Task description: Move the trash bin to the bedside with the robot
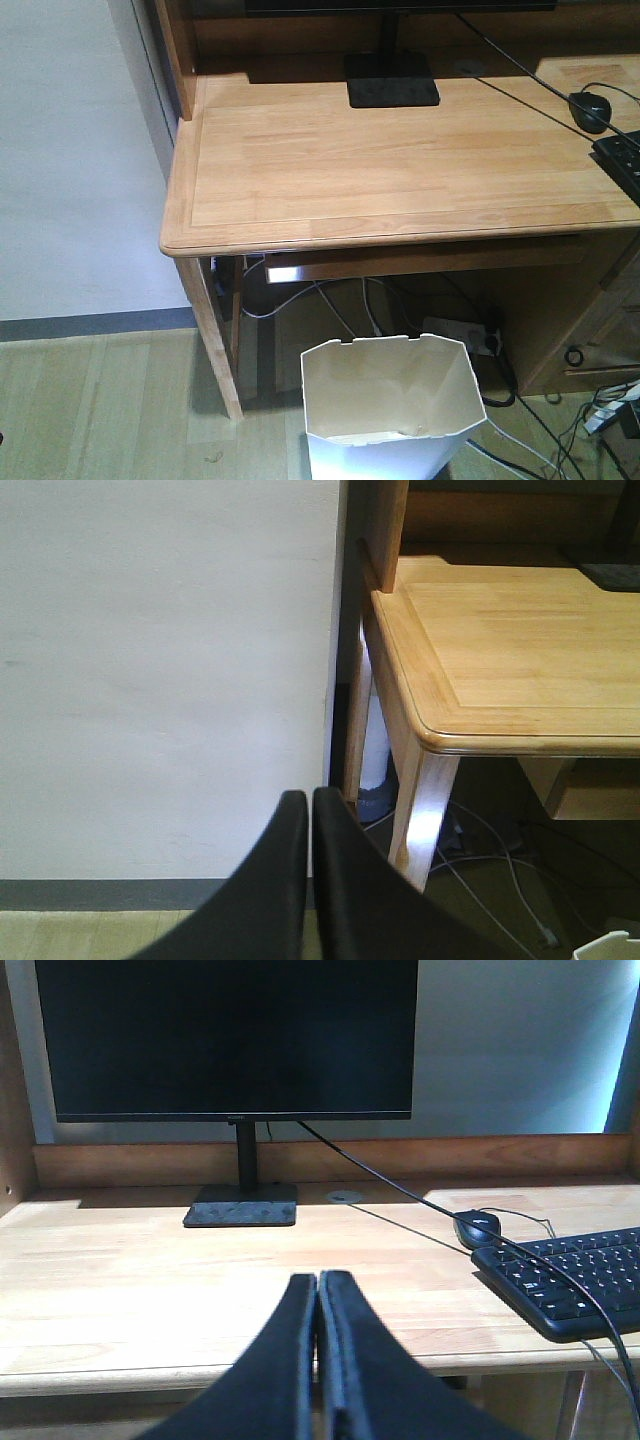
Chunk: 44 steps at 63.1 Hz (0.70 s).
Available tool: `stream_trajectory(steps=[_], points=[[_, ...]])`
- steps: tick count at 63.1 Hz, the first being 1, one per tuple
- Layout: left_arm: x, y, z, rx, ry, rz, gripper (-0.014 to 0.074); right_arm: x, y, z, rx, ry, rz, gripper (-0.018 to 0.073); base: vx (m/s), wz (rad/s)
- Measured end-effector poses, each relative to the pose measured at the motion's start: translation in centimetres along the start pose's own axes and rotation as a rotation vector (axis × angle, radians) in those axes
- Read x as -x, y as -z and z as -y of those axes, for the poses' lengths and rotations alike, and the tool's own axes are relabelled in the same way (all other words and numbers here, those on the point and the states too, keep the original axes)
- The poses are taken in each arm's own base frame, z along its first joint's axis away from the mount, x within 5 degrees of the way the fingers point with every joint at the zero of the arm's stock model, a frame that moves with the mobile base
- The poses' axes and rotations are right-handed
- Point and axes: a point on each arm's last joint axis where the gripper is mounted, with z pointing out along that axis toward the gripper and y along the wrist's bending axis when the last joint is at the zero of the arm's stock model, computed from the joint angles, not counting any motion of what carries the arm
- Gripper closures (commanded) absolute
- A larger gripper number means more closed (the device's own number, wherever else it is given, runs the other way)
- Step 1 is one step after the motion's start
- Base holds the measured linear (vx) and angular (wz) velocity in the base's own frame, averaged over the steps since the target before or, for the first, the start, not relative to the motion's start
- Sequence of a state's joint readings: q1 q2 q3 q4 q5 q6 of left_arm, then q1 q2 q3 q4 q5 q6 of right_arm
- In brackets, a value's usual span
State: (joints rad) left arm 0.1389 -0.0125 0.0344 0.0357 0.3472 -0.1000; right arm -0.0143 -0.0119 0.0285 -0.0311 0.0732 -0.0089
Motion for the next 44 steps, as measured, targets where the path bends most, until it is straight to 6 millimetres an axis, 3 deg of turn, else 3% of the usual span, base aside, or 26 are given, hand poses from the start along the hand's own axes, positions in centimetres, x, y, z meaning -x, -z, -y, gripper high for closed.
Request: stream_trajectory(steps=[44], points=[[0.0,0.0,0.0,0.0,0.0,0.0,0.0603,0.0,0.0,0.0,0.0,0.0,0.0,0.0568,0.0,0.0]])
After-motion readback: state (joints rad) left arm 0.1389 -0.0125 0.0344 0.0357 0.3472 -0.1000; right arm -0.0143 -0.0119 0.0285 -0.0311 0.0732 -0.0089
